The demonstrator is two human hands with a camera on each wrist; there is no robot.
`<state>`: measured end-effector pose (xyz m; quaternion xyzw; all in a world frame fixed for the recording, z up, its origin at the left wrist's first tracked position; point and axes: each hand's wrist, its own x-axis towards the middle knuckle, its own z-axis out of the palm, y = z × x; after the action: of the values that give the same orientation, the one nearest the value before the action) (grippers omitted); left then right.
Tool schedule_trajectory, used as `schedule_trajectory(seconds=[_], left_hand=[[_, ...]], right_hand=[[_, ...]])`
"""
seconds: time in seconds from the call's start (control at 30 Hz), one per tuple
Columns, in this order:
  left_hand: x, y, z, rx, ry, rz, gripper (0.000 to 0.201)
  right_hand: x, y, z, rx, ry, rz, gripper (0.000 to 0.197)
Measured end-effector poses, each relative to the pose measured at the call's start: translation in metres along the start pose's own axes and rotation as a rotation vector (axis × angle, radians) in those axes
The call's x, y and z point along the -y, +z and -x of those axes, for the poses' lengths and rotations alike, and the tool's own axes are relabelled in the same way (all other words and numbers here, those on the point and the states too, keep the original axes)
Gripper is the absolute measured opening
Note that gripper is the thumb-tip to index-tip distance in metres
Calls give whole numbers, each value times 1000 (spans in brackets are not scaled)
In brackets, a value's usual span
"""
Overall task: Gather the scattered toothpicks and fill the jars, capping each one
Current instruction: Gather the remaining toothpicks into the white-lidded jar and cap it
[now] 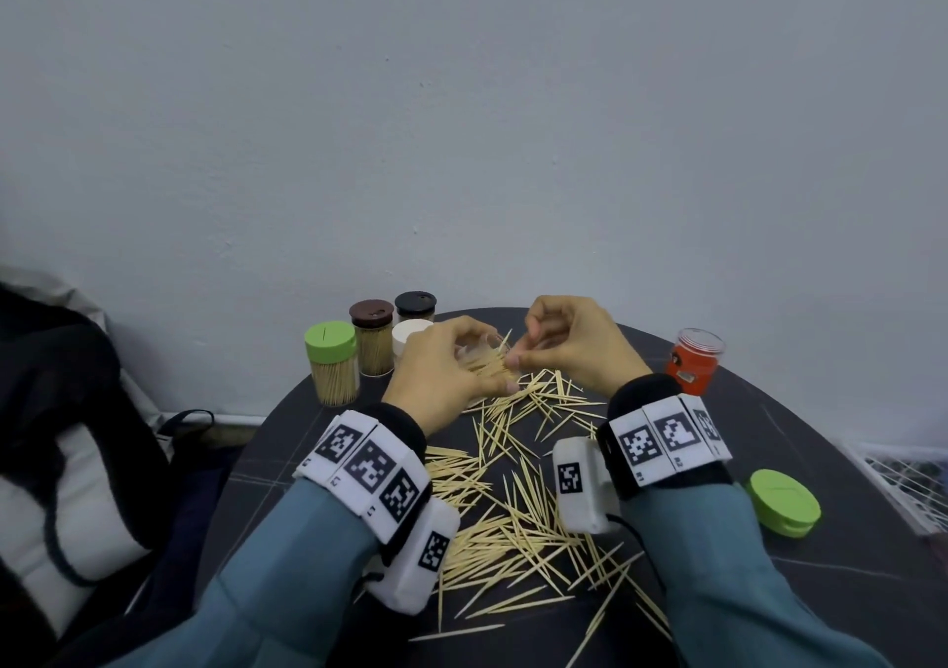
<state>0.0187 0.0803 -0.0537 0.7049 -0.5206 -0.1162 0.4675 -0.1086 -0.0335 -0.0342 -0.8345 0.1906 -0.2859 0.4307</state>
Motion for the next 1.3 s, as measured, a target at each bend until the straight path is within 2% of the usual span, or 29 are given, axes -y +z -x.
schedule_trajectory(seconds=[0.1,0.3,0.43,0.53,0.63,0.8,1.0,1.17,1.3], left_hand=[[1,-1,0,-5,-7,-5,58],[0,-3,0,6,-24,43,58],[0,-3,0,9,-43,51,59],[0,-2,-1,7,-47,51,60],[3,-1,-1,5,-48,44,58],[3,0,-1,13,-46,17,59],[1,-2,0,-10,-70,9,63],[1,-3,0,-27,-98,23,64],[0,-9,-1,-34,-118,54,59]], right_hand=[[1,2,0,59,7,2,29],[3,-2,0,-16,-22,-71,15],[4,-7,1,-46,-92,71,7],[1,-4,0,-16,-64,178,9],[-1,1,0,2,-42,172,11],[-5,5,-1,-75,1,118,7],[-6,5,-3,-186,-55,111,13],[-1,9,0,-90,-40,96,17],[2,11,0,-76,-58,109,11]])
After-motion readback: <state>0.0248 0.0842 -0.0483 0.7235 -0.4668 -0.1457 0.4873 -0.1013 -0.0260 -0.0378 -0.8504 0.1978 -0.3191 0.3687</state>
